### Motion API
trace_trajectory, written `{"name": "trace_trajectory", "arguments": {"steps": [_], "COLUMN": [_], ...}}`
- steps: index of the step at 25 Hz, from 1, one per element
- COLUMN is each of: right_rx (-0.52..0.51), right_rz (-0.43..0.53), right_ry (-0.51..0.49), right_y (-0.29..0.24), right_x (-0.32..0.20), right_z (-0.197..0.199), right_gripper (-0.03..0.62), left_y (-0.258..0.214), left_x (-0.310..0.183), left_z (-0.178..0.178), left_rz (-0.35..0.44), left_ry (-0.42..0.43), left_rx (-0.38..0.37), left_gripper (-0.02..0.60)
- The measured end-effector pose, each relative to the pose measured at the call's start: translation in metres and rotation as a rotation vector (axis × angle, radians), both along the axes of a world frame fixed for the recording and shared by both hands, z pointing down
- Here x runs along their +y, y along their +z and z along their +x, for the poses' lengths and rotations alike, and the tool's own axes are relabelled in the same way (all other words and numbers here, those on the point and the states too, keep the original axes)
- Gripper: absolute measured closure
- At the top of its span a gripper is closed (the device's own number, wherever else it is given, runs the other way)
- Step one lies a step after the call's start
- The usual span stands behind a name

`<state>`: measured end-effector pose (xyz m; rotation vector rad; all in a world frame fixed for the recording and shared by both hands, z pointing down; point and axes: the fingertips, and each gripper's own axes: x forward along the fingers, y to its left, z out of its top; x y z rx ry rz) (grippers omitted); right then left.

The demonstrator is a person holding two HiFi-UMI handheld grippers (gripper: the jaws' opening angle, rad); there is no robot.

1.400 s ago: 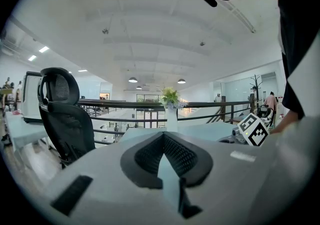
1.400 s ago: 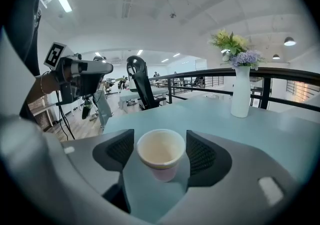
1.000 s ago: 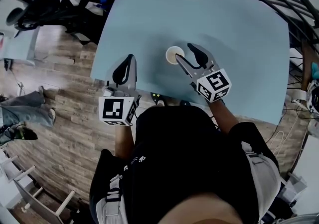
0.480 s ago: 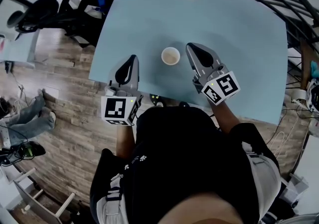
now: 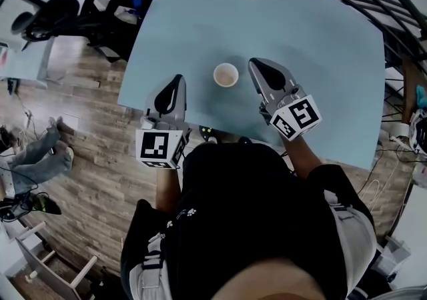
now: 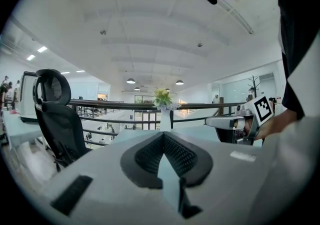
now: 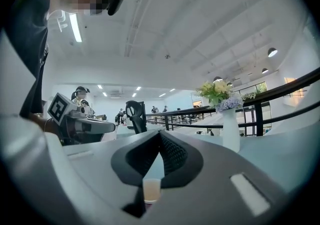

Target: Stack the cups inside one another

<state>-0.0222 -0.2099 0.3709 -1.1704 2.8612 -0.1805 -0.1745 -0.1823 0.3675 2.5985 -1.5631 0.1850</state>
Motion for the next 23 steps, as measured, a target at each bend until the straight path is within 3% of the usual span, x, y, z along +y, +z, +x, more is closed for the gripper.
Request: {"name": "trace_trajectory", "arguments": {"steps": [23], "right_rx": [-0.009], "right_rz": [-0.023], "right_ry": [-0.019], "right_y": [0.0045], "right_x": [-0.0026], "right_z": [-0.0008], "right_gripper": [0.588], "left_y": [-0.0003], "left_x": [-0.0002], "left_z": [0.0011], "left_rz": [-0.003], "left_ry": [-0.009], "left_rx": [-0.005], "left_gripper": [0.595]}}
